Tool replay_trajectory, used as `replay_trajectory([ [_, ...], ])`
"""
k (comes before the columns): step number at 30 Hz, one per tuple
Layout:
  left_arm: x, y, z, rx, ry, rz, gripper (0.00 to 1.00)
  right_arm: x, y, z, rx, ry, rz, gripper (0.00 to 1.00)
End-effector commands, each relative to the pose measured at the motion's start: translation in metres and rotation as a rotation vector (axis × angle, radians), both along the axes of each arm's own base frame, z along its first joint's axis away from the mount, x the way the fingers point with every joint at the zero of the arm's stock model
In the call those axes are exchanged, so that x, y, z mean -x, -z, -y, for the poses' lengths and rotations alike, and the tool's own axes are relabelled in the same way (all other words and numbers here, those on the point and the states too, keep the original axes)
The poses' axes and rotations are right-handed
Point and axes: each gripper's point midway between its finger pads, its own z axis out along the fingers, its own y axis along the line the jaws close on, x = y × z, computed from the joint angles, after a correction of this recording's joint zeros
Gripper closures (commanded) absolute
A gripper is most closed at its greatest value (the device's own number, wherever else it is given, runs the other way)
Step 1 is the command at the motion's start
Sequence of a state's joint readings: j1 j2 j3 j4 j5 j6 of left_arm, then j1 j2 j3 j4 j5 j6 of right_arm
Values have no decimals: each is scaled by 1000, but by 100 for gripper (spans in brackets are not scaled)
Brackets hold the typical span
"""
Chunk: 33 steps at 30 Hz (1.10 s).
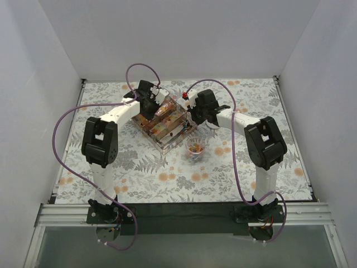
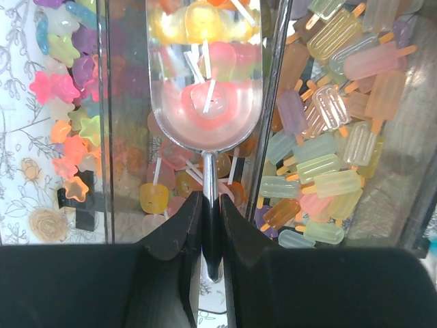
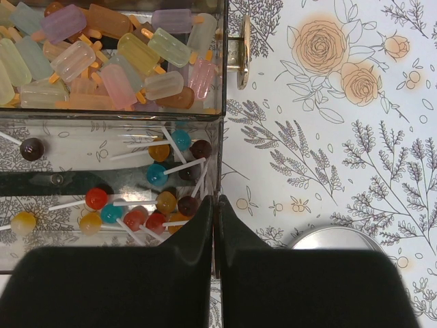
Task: Pack the candies
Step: Scoop the fake candies from the storage box.
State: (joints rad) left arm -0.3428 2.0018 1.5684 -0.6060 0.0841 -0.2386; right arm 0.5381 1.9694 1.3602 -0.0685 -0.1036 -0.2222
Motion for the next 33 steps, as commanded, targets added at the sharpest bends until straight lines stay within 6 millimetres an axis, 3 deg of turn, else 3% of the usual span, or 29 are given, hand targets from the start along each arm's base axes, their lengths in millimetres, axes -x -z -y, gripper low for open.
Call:
replay_trajectory([
  [1,12,-20,42,148,126,29,100,12,-11,-19,-41,-53,5,99],
  [6,26,-5,23,63,166,-7,100,15,-5,-16,-28,-49,-5,99],
  [10,21,-10,6,-29,163,-5,100,14,-4,-13,-22,-46,-2,99],
  [15,13,-26,24,42,217,15,100,14,-7,-17,-35,-55,-2,99],
  [21,16,-13,40,122,259,18,100,16,-4,-19,-42,-57,-15,99],
  [28,30,22,33,122,235,-34,100,19,2,-17,-38,-54,-28,99],
  [33,27,21,24,122,215,-17,100,19,3,-15,-32,-52,-25,99],
])
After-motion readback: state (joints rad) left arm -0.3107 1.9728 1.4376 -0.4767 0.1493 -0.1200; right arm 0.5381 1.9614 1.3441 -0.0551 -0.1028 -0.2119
